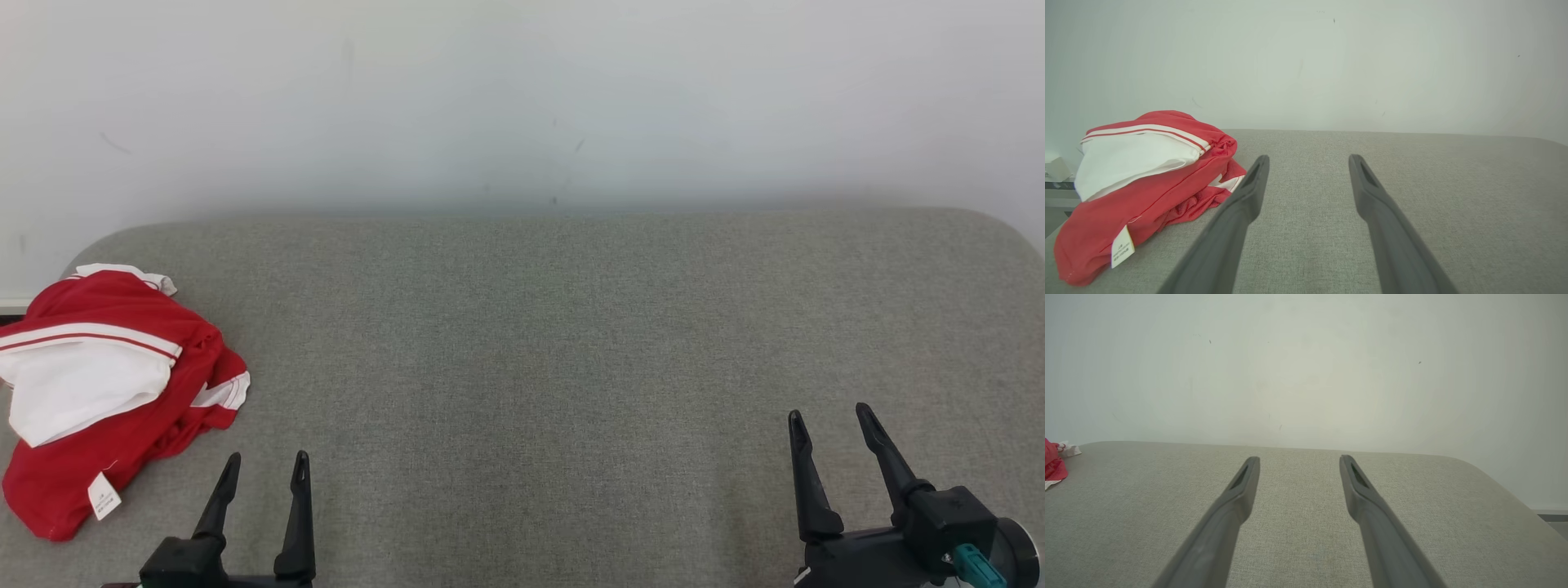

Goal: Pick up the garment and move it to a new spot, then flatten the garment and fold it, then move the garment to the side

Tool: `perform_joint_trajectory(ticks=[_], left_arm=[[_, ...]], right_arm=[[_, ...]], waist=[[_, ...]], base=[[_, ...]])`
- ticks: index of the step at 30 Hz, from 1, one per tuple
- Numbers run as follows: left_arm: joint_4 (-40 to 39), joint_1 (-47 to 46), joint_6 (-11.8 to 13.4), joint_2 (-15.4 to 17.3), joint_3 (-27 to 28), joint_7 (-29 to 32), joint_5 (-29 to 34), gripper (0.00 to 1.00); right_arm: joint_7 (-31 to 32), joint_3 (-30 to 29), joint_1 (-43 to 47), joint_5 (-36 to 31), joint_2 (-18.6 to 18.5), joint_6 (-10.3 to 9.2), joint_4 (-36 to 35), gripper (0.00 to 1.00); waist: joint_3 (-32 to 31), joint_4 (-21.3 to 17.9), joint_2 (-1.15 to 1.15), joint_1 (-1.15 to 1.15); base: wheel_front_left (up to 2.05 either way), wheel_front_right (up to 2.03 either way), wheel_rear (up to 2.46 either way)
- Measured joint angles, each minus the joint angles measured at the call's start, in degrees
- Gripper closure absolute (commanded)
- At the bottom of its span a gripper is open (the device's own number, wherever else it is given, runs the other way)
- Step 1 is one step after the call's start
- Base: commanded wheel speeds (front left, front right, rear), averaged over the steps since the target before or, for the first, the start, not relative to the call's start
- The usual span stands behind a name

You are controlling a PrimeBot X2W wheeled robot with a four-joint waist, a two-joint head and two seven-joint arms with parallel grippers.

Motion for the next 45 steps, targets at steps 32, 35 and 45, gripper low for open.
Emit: perform_joint_trajectory(ticks=[32, 35, 45], left_arm=[[-3.3, 1.4, 2.0, 1.1, 0.4, 2.5, -0.8, 0.0], [-3.2, 1.4, 2.0, 1.1, 0.3, 2.5, -0.9, 0.0], [-3.0, 1.4, 2.4, 1.5, 0.2, 2.5, -1.5, 0.0]], right_arm=[[0.7, -2.0, 0.8, 2.3, 0.0, 0.0, -0.6, 0.0], [0.7, -1.9, 0.8, 2.7, 0.0, 0.0, -0.6, 0.0], [1.0, -1.7, 0.8, 3.5, 0.0, 0.0, -0.6, 0.0]], waist=[[-0.1, 0.3, 0.0, 0.0], [-0.1, 0.3, 0.0, 0.0], [-0.2, 0.4, 0.0, 0.0]], base=[[0.0, 0.0, 0.0], [0.0, 0.0, 0.0], [0.0, 0.0, 0.0]])
